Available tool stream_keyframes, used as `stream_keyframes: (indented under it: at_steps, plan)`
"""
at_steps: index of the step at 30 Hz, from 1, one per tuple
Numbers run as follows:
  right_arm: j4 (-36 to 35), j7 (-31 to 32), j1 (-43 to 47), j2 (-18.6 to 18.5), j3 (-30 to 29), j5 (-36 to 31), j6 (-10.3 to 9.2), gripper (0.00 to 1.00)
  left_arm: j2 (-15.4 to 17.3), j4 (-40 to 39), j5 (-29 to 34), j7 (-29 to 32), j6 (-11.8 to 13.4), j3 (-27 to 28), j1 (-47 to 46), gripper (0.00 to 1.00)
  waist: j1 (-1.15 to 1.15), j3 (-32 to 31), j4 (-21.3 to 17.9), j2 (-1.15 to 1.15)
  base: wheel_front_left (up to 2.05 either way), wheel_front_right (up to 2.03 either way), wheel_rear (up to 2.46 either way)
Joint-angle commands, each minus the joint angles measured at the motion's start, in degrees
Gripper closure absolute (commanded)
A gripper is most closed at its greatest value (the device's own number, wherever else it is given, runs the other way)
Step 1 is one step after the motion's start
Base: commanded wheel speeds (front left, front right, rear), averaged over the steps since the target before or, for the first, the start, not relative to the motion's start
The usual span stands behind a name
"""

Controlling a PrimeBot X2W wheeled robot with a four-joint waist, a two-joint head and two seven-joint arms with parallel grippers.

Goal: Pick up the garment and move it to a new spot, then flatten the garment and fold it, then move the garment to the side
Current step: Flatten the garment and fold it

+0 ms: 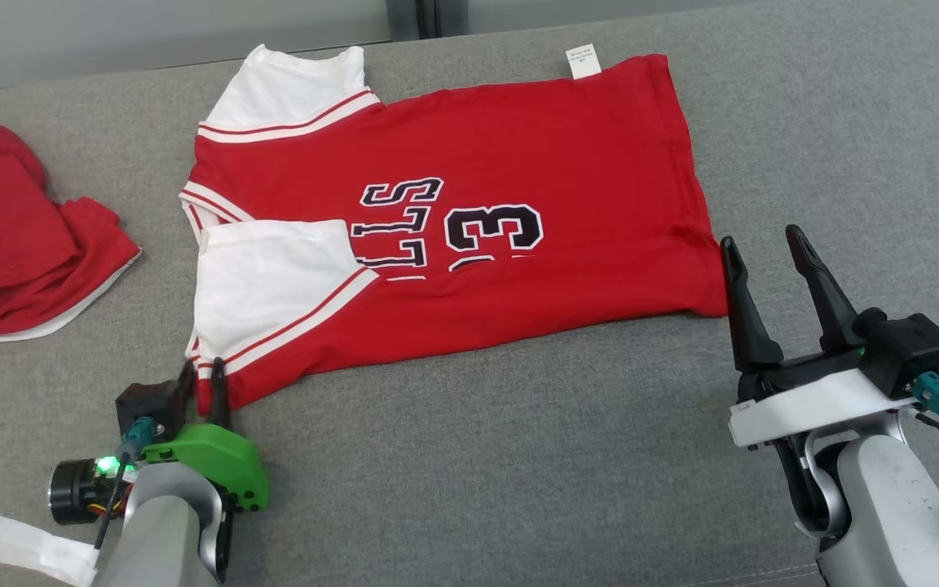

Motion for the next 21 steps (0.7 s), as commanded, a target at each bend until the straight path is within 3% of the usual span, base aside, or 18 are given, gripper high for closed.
stream_keyframes:
  at_steps: [1,7,15,21]
  plan:
    - [1.08,-0.16,-0.22,0.09,-0.54,-0.71,0.00,0.00,-0.12,1.55,0.62,1.02,-0.13,-0.25,0.88,1.00,0.00,-0.30,0.48,0.00,0.00,0.00,0.00]
    - [9.26,-0.17,-1.45,0.93,-4.72,-3.56,0.00,0.00,-0.95,-6.14,0.95,0.57,-1.55,-1.14,1.05,1.00,0.00,-0.82,2.76,0.00,0.00,0.00,0.00]
    - [25.69,2.28,-7.68,2.60,-11.02,-8.77,0.00,0.00,-2.04,-19.84,1.88,0.57,-2.68,-2.82,4.21,1.00,0.00,0.12,6.66,0.00,0.00,0.00,0.00]
    - [35.18,3.40,-12.68,3.75,-14.99,-8.94,-0.01,0.00,-2.39,-24.22,2.46,0.57,-3.25,-4.25,5.31,1.00,0.00,0.97,8.90,0.00,0.00,0.00,0.00]
